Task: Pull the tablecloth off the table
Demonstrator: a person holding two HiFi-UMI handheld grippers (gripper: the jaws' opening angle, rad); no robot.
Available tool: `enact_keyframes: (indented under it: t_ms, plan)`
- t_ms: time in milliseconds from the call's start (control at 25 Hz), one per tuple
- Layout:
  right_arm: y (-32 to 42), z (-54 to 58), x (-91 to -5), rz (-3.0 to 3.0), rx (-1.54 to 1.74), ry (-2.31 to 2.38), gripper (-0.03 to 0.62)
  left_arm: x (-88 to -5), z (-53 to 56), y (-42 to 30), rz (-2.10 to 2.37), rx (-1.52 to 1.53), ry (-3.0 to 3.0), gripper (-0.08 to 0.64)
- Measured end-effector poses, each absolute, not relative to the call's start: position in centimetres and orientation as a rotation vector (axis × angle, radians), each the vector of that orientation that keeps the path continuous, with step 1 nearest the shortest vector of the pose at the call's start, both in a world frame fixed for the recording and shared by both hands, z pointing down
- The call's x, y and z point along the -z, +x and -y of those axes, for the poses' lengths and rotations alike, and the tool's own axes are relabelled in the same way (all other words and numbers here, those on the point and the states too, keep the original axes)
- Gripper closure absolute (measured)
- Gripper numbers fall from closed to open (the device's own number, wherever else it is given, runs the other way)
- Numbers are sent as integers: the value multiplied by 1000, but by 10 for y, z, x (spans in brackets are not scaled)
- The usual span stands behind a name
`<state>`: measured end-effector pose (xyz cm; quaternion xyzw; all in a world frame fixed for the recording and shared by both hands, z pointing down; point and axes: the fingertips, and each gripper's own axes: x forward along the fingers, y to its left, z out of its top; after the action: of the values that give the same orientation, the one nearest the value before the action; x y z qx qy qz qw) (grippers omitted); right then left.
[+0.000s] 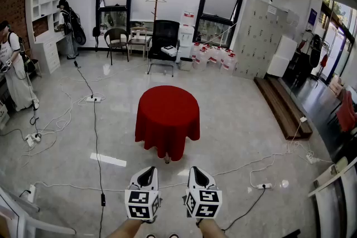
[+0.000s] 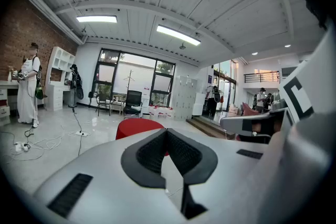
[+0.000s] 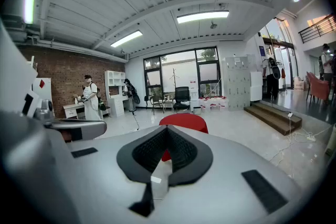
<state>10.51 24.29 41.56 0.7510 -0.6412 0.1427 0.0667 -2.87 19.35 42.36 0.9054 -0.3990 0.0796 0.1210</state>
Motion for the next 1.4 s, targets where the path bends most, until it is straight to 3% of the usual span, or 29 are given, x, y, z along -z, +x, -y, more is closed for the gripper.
enact_keyframes:
  t_ms: [720, 1400]
  plan:
    - [84, -262, -431, 1888, -534, 2301, 568, -432, -208, -58, 1147, -240, 2634, 545]
    - [108, -240, -456, 1895, -648, 2270, 568, -452, -188, -49, 1202, -285, 2562, 545]
